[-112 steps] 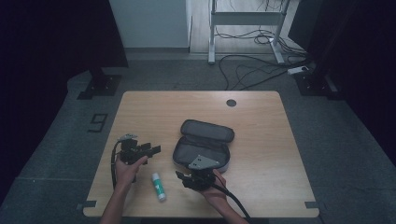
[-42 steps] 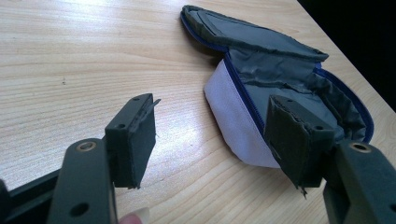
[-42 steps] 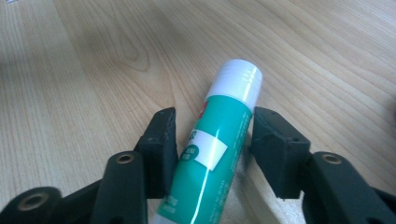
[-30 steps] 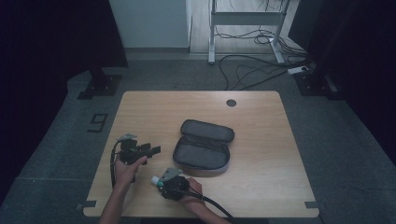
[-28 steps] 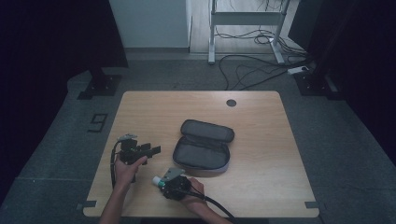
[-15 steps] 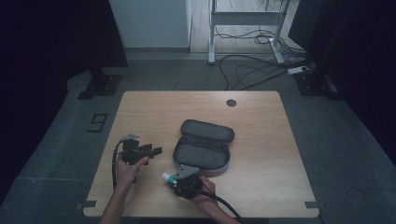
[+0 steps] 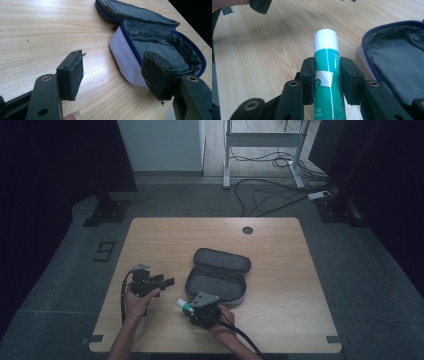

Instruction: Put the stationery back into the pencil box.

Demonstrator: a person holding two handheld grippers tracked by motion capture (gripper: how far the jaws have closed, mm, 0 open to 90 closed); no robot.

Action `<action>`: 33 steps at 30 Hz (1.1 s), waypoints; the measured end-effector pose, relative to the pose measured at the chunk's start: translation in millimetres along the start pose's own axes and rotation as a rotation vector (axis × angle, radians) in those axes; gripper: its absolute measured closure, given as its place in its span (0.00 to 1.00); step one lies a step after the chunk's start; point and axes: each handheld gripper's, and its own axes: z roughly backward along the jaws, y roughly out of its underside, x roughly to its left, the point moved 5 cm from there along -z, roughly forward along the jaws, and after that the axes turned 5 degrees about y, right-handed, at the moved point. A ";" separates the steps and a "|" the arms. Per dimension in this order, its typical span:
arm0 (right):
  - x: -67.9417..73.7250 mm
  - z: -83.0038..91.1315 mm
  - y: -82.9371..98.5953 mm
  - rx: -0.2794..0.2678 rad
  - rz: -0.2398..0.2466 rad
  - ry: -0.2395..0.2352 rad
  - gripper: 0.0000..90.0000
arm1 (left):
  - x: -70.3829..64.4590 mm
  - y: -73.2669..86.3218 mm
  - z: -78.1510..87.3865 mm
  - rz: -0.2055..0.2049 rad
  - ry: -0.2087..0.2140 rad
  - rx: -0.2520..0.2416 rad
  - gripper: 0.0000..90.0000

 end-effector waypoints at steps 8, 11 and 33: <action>-8.9 6.5 -5.5 -0.028 -0.018 0.014 0.72 | -0.4 1.5 -2.6 -0.001 0.000 0.008 0.38; -15.9 12.0 -8.8 -0.044 -0.032 0.028 0.72 | -0.6 1.6 -2.7 -0.002 0.000 0.009 0.38; -63.0 32.6 -17.3 -0.118 -0.125 0.133 0.72 | -1.1 3.0 -5.8 -0.007 -0.001 0.022 0.38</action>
